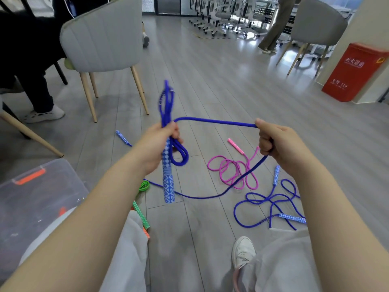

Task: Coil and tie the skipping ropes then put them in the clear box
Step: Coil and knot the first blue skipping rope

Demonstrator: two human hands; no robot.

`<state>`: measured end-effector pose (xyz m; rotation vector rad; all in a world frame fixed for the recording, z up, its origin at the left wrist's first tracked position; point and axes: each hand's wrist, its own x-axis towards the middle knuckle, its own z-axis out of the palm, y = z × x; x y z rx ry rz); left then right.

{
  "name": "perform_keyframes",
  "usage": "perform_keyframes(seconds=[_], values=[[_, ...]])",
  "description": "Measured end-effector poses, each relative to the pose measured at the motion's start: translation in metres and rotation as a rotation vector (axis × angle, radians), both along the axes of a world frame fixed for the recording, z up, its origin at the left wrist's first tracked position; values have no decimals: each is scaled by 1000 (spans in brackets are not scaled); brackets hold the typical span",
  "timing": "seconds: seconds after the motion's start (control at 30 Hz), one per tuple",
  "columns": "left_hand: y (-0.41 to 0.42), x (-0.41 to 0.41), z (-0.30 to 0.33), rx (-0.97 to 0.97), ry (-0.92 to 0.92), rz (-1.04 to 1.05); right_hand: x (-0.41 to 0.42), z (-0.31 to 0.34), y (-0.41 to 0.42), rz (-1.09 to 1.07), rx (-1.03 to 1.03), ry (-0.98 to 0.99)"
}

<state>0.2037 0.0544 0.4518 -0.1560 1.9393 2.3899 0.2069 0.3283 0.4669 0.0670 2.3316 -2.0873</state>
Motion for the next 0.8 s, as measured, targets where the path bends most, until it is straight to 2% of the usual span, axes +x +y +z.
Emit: perform_keyframes(seconds=[0.1,0.17,0.27,0.33,0.4,0.53,0.67,0.8], values=[[-21,-12,3,200,5,262,-3,3,10,-50,-151,-15],[-26,-14,1,300,-8,319,-5,3,10,-52,-234,-14],[-14,-7,-2,192,-37,237,-1,-2,-13,58,-313,-5],[0,-1,-5,59,-58,132,9,-8,-36,152,-186,9],[14,6,-6,-4,-84,42,21,-13,-58,217,89,54],[28,17,-7,-7,-94,-131,32,-24,-82,301,665,197],[22,16,-12,-149,-42,-292,32,-30,-90,277,818,231],[26,18,-15,-346,-15,-254,30,-35,-89,295,900,273]])
